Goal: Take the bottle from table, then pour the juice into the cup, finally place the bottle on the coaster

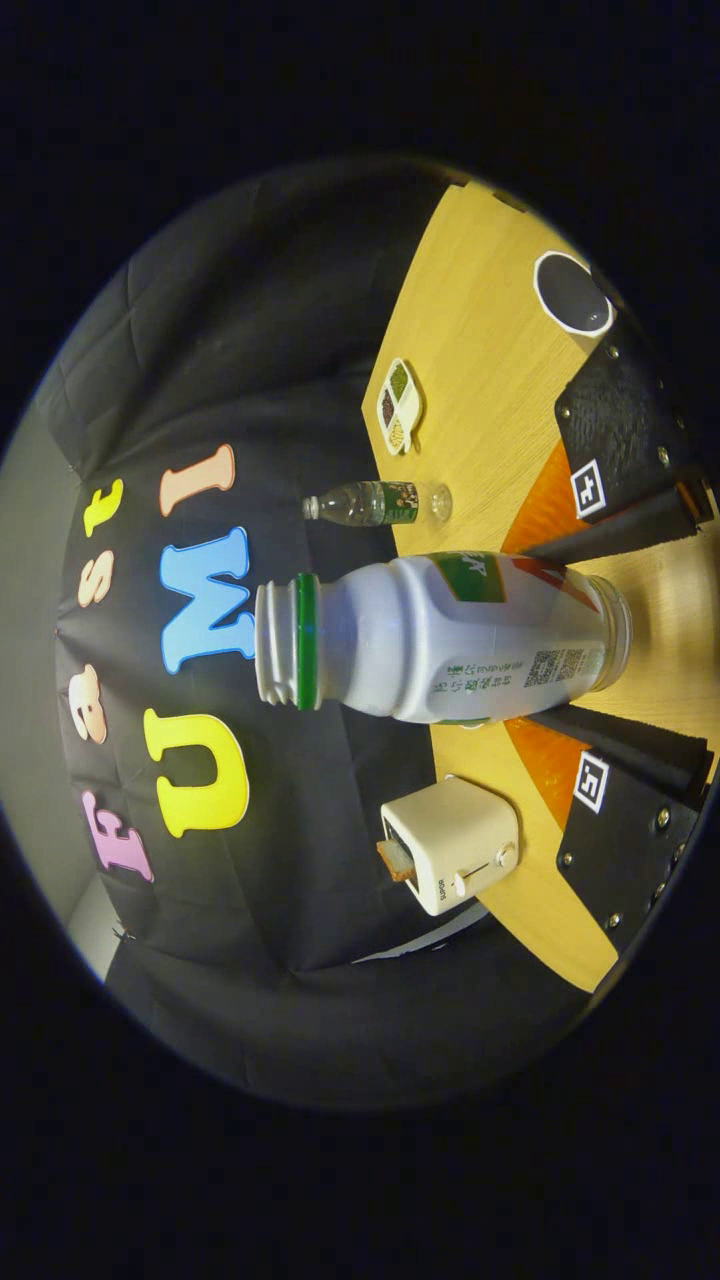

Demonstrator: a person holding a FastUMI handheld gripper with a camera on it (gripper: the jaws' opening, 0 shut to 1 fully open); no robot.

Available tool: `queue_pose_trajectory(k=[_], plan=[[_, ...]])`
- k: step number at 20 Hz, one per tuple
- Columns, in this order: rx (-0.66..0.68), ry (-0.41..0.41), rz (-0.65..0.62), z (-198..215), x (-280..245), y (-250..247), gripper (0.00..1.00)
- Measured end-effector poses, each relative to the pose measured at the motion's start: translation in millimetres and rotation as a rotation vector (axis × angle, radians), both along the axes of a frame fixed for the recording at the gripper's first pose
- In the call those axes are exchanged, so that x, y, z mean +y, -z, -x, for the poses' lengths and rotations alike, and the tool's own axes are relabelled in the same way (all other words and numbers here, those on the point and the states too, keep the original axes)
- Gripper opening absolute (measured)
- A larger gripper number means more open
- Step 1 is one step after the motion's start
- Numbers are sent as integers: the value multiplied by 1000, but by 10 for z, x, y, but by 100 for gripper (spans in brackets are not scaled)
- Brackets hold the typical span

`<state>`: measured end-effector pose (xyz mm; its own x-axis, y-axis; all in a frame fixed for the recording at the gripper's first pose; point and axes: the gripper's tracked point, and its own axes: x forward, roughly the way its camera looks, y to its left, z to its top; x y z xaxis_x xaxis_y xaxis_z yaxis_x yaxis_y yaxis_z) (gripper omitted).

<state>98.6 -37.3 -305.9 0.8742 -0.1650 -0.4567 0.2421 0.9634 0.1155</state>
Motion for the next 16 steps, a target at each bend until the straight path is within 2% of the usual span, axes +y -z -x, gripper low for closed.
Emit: queue_pose_trajectory(k=[3,16], plan=[[-7,-5,49,-163,-49,37,70],[7,48,69,-675,-233,404,70]])
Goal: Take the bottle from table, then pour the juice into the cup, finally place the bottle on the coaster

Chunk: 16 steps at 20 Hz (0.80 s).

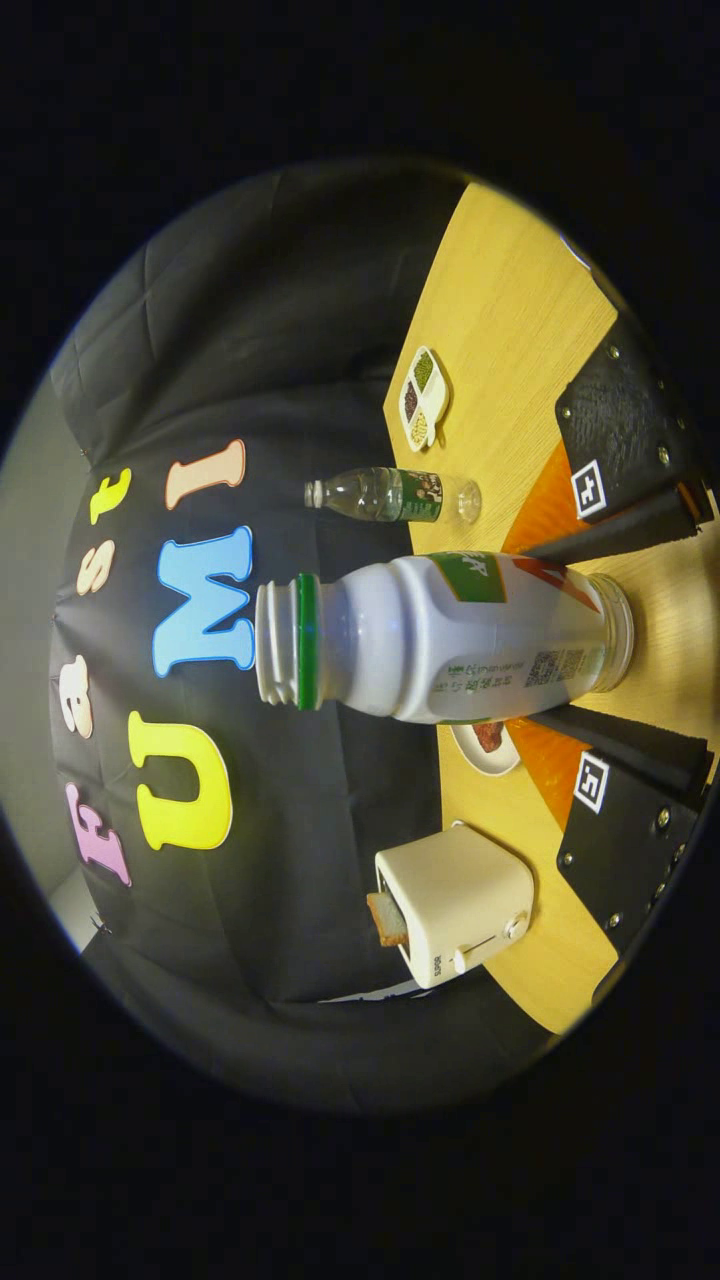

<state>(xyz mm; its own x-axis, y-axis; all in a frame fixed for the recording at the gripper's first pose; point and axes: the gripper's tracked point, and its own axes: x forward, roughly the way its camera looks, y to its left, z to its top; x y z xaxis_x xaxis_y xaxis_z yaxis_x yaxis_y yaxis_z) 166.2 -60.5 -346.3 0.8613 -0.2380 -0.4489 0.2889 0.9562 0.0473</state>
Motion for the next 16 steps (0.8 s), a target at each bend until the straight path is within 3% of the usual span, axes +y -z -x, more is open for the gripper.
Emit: queue_pose_trajectory(k=[16], plan=[[35,-61,54,-246,123,479,70]])
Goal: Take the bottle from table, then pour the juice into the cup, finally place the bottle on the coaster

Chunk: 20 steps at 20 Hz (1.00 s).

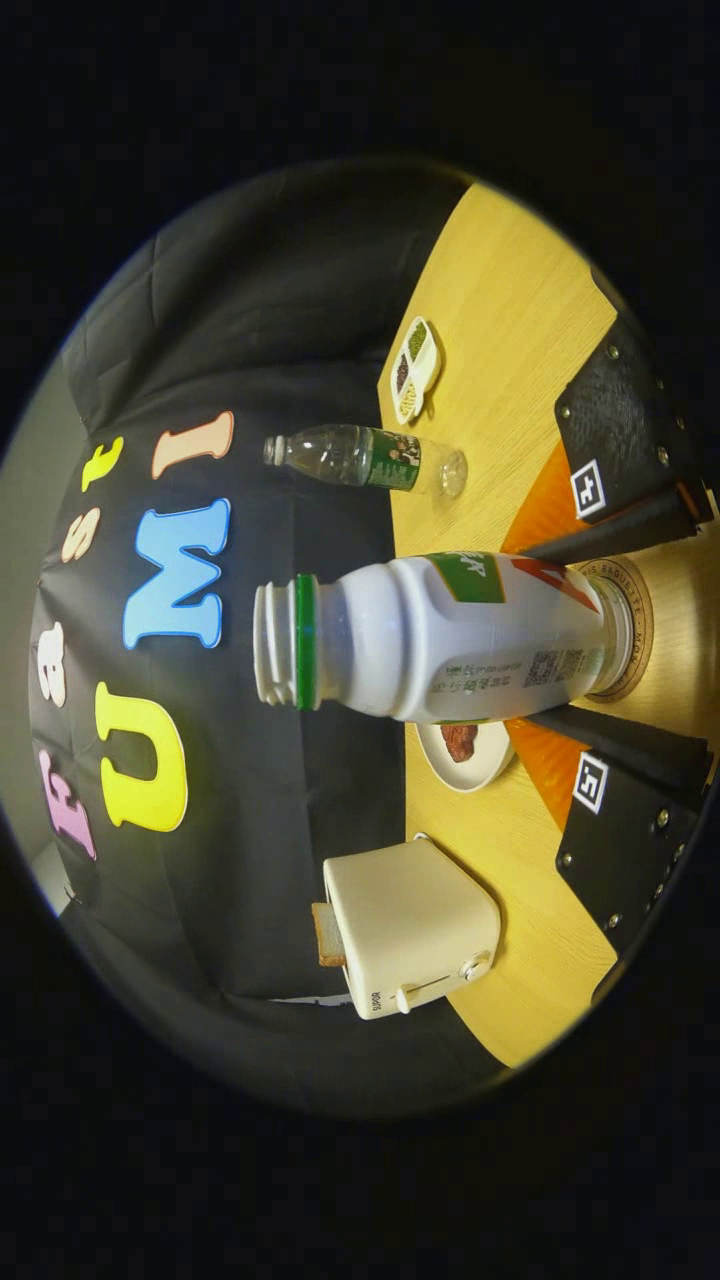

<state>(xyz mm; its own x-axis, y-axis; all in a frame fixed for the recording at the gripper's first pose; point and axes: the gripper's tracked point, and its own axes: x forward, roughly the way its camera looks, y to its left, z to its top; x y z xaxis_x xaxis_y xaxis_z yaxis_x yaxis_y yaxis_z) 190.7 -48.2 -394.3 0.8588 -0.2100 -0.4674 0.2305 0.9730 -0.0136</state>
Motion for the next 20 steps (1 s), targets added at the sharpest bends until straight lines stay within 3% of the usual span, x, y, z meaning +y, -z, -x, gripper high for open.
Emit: queue_pose_trajectory(k=[5,7,8,14,20], plan=[[1,9,8,-12,-24,17,73],[-6,15,17,-12,-58,-17,87],[-11,16,15,-11,-55,-61,99],[-61,-26,3,59,31,-410,99],[-151,-110,-54,357,191,-1194,98]])
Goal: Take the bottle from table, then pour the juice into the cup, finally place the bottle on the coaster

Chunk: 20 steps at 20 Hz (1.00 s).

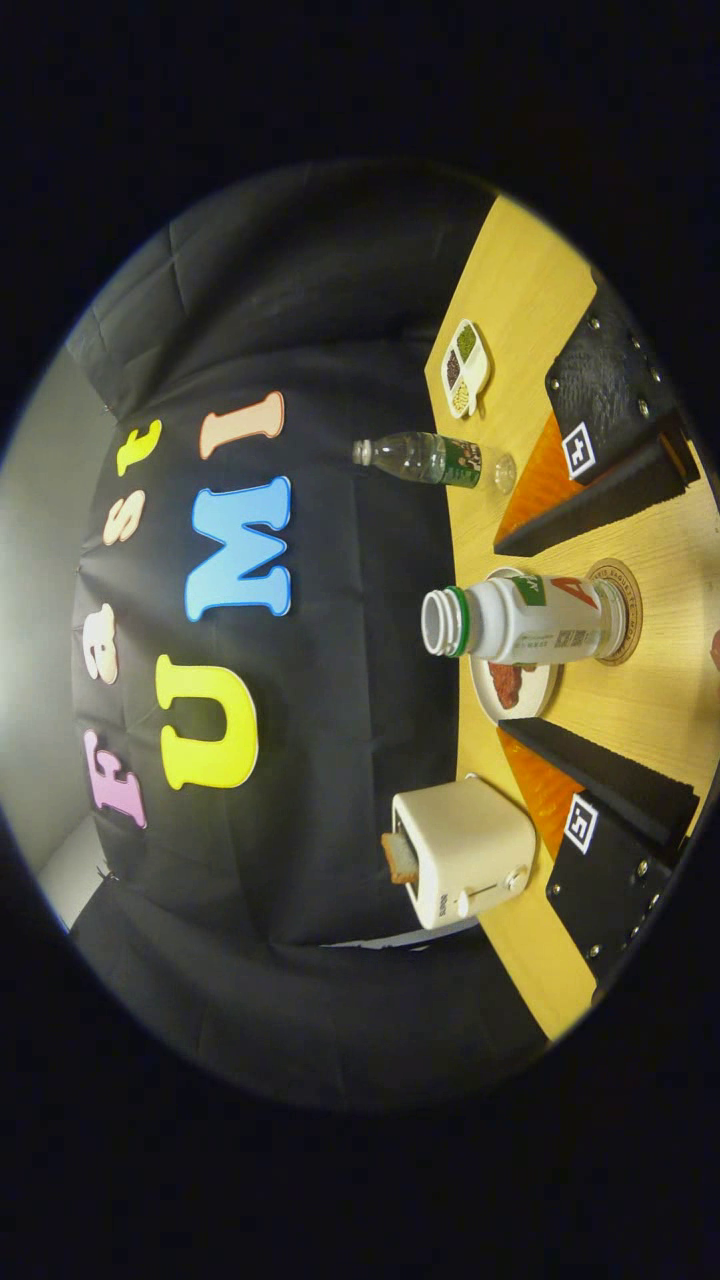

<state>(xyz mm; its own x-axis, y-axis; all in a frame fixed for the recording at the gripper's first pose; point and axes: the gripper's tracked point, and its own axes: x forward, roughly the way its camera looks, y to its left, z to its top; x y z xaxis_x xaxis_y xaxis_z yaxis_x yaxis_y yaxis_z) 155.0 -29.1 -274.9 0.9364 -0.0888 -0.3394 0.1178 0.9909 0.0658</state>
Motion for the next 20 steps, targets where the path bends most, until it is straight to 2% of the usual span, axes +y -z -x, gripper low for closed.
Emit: queue_pose_trajectory(k=[10,14,20], plan=[[-112,-87,-37,509,97,-1221,99],[-125,-96,-52,741,49,-1418,99],[-137,-99,-33,827,0,-1546,98]])
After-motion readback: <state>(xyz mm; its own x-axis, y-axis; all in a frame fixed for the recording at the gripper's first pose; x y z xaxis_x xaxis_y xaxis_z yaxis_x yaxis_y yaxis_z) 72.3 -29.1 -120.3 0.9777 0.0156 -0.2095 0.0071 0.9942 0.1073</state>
